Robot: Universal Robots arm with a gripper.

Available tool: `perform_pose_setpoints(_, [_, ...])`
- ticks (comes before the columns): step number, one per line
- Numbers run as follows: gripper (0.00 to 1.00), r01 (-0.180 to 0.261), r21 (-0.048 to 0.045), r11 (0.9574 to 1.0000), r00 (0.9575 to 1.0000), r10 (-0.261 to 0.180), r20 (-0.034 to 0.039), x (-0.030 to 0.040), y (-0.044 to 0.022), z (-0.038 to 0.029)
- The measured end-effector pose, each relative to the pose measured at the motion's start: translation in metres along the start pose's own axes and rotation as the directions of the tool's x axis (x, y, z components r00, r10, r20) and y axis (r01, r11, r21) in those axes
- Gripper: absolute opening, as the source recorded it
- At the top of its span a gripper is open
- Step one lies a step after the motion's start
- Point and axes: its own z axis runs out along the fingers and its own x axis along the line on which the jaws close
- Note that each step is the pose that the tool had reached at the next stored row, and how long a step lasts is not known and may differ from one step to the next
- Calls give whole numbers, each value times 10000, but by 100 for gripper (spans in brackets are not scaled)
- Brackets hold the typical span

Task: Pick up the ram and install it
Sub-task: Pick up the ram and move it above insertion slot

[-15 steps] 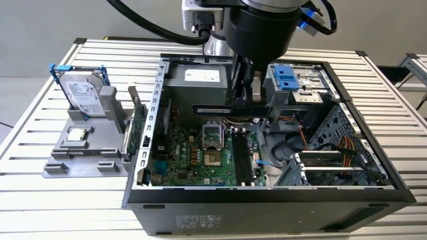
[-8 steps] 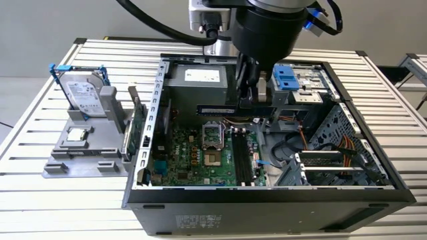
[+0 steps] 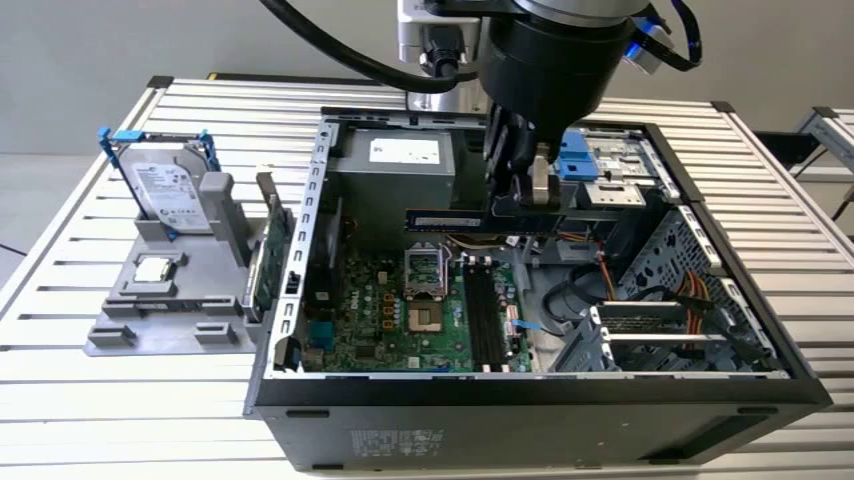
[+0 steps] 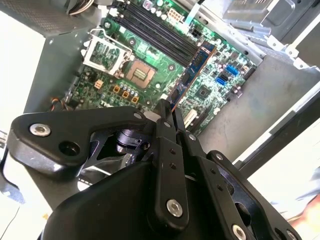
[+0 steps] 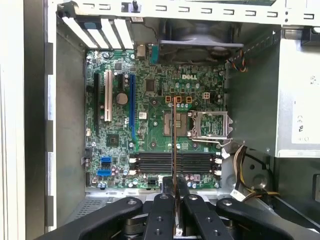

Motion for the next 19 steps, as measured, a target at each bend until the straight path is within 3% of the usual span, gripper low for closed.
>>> perform_pose_setpoints(19, [0, 0, 0, 10000, 10000, 0, 0, -1, -291, -5])
